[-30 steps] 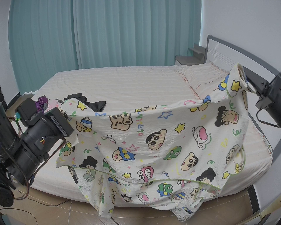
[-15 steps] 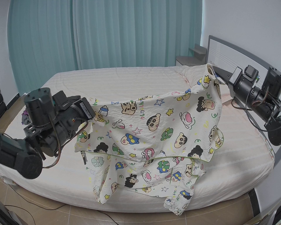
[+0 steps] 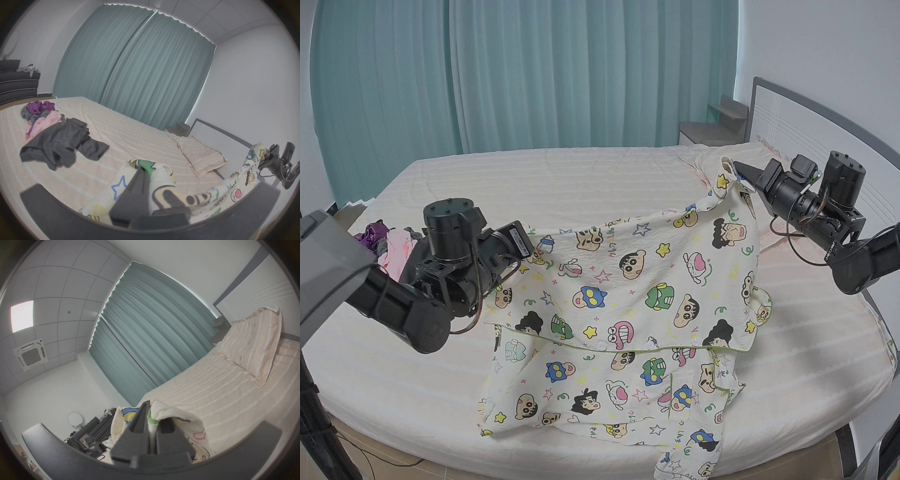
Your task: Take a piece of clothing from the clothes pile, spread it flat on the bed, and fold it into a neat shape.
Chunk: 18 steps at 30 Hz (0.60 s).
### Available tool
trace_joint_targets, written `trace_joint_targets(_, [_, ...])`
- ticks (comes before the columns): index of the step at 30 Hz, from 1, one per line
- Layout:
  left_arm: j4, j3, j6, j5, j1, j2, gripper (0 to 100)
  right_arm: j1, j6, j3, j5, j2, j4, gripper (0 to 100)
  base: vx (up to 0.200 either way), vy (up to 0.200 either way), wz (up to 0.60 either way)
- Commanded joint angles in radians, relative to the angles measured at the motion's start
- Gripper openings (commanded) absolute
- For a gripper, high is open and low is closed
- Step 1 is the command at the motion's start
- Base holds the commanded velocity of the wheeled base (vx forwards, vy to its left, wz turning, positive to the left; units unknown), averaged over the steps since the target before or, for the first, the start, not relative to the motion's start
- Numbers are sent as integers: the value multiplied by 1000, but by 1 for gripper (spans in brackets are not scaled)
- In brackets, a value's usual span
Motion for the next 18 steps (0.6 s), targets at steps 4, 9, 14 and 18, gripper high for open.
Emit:
trace_joint_targets(4, [29, -139, 1, 10, 40, 240, 0, -13, 0, -67, -22, 201, 0, 0, 100, 0, 0])
trace_joint_targets(9, [24, -137, -27, 10, 43, 280, 0, -30, 0, -91, -56, 263, 0, 0, 0, 0, 0])
trace_joint_targets(14, [12, -151, -111, -2, 41, 309, 0, -32, 0, -91, -58, 292, 0, 0, 0, 0, 0])
trace_joint_targets(18, [7, -157, -111, 1, 43, 353, 0, -32, 0, -93, -58, 318, 0, 0, 200, 0, 0])
